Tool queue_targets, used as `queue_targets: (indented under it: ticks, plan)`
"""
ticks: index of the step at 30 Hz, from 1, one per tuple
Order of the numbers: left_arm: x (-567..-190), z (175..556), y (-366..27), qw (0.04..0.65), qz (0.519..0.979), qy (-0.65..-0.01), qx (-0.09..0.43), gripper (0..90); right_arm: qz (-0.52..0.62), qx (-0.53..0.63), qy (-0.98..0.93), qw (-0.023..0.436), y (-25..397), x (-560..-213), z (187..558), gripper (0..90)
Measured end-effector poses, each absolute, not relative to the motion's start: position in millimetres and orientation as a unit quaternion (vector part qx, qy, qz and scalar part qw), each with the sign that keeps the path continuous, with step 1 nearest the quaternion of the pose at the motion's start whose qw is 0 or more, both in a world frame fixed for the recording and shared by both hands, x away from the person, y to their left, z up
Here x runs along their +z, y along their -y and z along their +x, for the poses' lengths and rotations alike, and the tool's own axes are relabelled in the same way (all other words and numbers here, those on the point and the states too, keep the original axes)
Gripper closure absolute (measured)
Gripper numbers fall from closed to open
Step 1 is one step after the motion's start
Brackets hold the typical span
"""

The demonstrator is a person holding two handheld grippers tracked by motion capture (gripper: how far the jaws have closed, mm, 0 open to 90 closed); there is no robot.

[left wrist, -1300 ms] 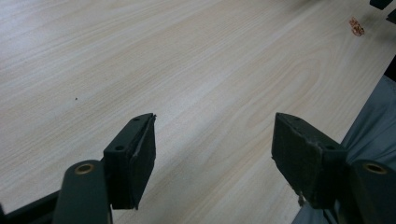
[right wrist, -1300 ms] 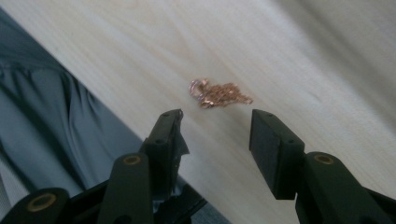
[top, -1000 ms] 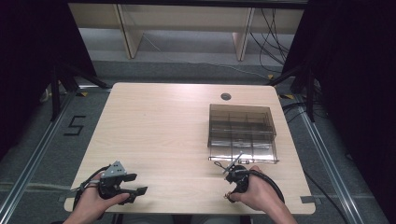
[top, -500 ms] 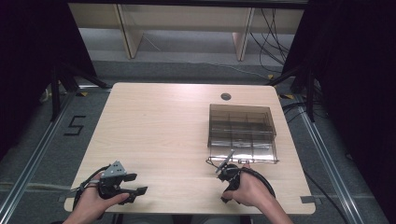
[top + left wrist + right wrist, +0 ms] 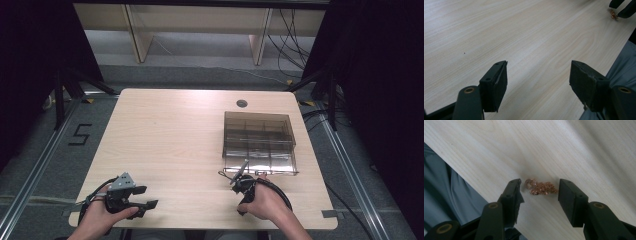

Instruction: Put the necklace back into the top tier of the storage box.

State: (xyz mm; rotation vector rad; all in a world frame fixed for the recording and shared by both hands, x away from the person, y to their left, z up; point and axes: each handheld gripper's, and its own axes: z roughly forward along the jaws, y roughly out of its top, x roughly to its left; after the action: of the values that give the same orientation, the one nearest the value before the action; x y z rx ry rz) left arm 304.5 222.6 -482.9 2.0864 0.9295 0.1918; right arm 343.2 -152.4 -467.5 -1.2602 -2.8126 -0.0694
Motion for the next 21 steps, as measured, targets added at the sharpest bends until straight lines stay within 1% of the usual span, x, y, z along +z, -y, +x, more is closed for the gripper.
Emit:
queue_targets:
  ticks: [7, 11, 16, 17, 21]
  plan:
    - [-482.9, 304.4, -222.5, 0.412, 0.829, -0.369, 0.077, 30.5, -0.41, -0.015, 0.911, 0.032, 150.4, -472.9, 343.5, 52.4]
    - [-483.1, 304.5, -222.5, 0.412, 0.829, -0.37, 0.076, 30.6, -0.422, -0.024, 0.906, 0.031, 153.9, -466.9, 346.4, 51.3]
    - [-483.6, 303.5, -220.5, 0.419, 0.822, -0.379, 0.073, 30.5, -0.411, -0.015, 0.911, 0.03, 157.2, -469.6, 349.0, 50.2]
    - [-482.9, 304.6, -222.7, 0.411, 0.831, -0.368, 0.076, 30.5, -0.418, -0.018, 0.907, 0.038, 156.3, -472.0, 348.0, 49.5]
    - [-483.1, 304.5, -222.4, 0.412, 0.83, -0.369, 0.076, 30.5, -0.414, -0.019, 0.909, 0.036, 156.2, -475.3, 348.7, 48.3]
